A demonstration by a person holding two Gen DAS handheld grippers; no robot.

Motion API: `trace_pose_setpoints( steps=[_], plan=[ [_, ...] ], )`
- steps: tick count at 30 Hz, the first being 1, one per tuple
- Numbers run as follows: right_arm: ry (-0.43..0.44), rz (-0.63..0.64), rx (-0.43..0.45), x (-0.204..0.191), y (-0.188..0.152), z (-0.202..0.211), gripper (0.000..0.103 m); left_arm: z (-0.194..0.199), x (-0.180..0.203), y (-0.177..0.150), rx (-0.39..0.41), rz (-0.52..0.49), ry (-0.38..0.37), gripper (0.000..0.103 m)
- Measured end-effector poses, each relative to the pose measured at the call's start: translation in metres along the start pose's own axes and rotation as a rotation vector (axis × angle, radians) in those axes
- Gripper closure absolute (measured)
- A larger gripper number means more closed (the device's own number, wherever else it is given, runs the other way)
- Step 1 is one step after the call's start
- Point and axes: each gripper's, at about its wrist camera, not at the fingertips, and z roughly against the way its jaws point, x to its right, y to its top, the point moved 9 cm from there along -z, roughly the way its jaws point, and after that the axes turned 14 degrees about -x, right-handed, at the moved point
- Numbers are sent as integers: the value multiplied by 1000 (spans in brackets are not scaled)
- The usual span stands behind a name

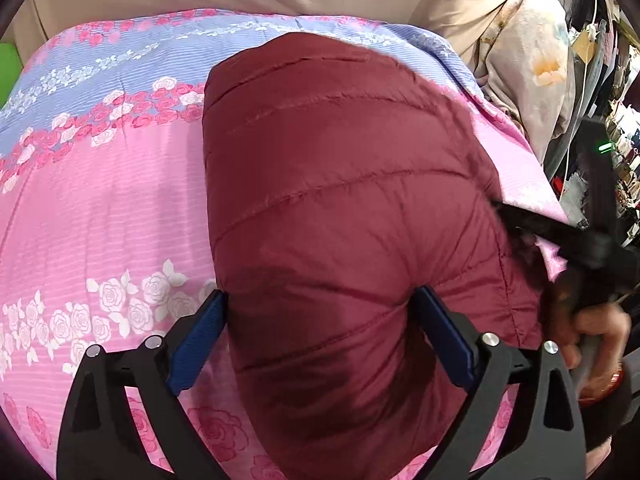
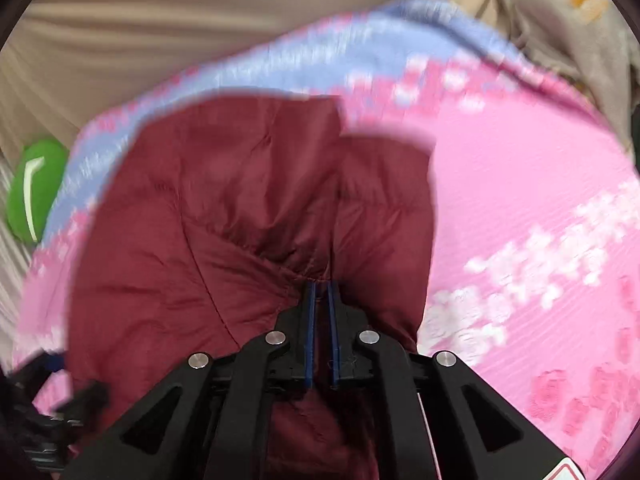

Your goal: Fold large clothes

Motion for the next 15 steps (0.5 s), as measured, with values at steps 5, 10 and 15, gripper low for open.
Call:
trace_pose_setpoints(
  steps=[5,10,15],
  plan=[
    [107,-36,75,-5,-10,42,82,2,0,1,2,-4,30,10],
    [99,-56,155,3,-6,63,51,1,-1,1,2,-2,31,10],
    [14,-173,110,43,26,28,71,0,0,1,3,-3,40,9]
  ],
)
